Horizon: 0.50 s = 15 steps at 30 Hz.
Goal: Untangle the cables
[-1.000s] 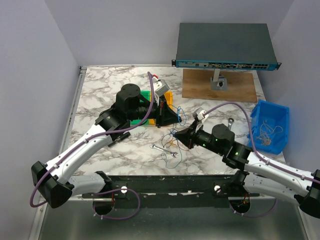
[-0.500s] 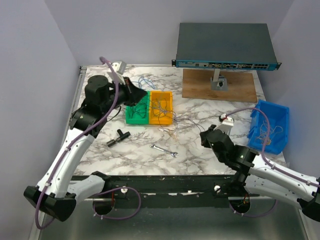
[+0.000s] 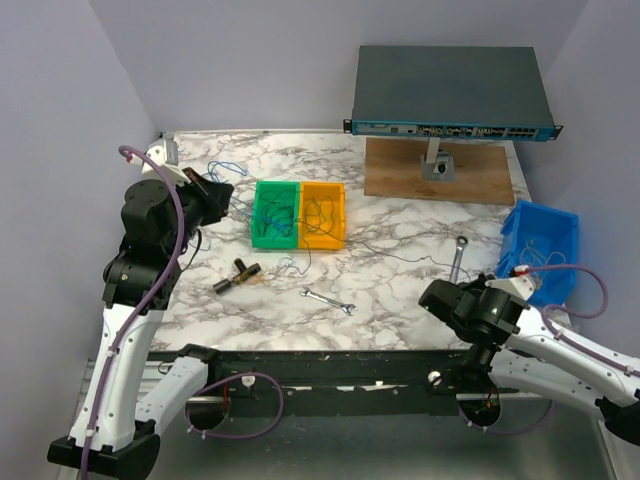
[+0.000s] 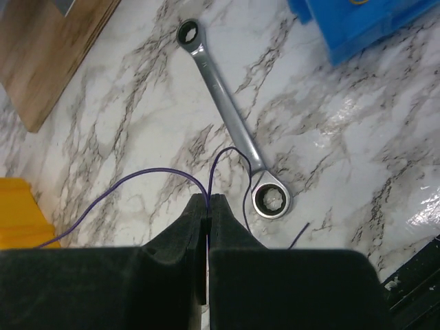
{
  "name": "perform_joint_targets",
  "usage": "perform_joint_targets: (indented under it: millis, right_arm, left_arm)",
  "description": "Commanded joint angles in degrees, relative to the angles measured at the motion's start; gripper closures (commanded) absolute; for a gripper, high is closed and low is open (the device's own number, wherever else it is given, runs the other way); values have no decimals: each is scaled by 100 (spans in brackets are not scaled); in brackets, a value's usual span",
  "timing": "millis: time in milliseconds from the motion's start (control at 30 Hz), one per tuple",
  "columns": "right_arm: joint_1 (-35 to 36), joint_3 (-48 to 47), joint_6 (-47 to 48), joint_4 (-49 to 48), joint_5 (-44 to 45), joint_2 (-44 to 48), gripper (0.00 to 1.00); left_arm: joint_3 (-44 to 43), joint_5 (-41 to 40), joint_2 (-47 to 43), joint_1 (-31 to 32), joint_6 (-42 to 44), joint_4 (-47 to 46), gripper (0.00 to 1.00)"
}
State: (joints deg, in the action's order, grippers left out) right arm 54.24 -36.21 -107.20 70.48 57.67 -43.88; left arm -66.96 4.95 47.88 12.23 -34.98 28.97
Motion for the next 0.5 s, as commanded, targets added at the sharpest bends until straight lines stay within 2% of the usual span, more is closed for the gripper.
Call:
perform_joint_targets:
  millis: [0, 100, 167, 200, 233, 267, 300, 333, 367, 467]
  right_arm:
    - [-17, -156, -1274, 1087, 541, 345, 99]
    - [-14, -132, -1129, 1085, 587, 614, 99]
    - [-15, -145, -272, 654, 697, 753, 99]
    - [-11, -159, 760, -53, 662, 830, 92]
    - [-10, -141, 1917, -976, 439, 941, 81]
    - [-16, -56, 3454, -1921, 128, 1064, 70]
    - [-18, 72, 4710, -3044, -508, 1215, 56]
    - [-18, 243, 5862, -3820, -998, 1350, 38]
    - [-17, 335, 6378, -4345, -1464, 1440, 26]
    - [-13, 409, 7094, -5015, -2101, 1537, 16]
  left_arm:
    - [-444, -682, 23, -186, 13, 543, 100]
    - [-571, -1033, 33, -342, -1, 791, 100]
    - [-623, -1187, 45, -420, -109, 919, 100]
    - [-551, -917, 22, -432, -26, 739, 100]
    - [-440, -440, -5, -432, 74, 512, 100]
    - [-336, 93, -39, -432, 149, 195, 100]
    - [-211, 762, -42, -430, 192, -93, 100]
    - [-135, 1327, -12, -432, 222, -390, 100]
    - [-116, 1955, 67, -432, 245, -577, 100]
    - [-357, 3042, 350, -421, 373, -543, 100]
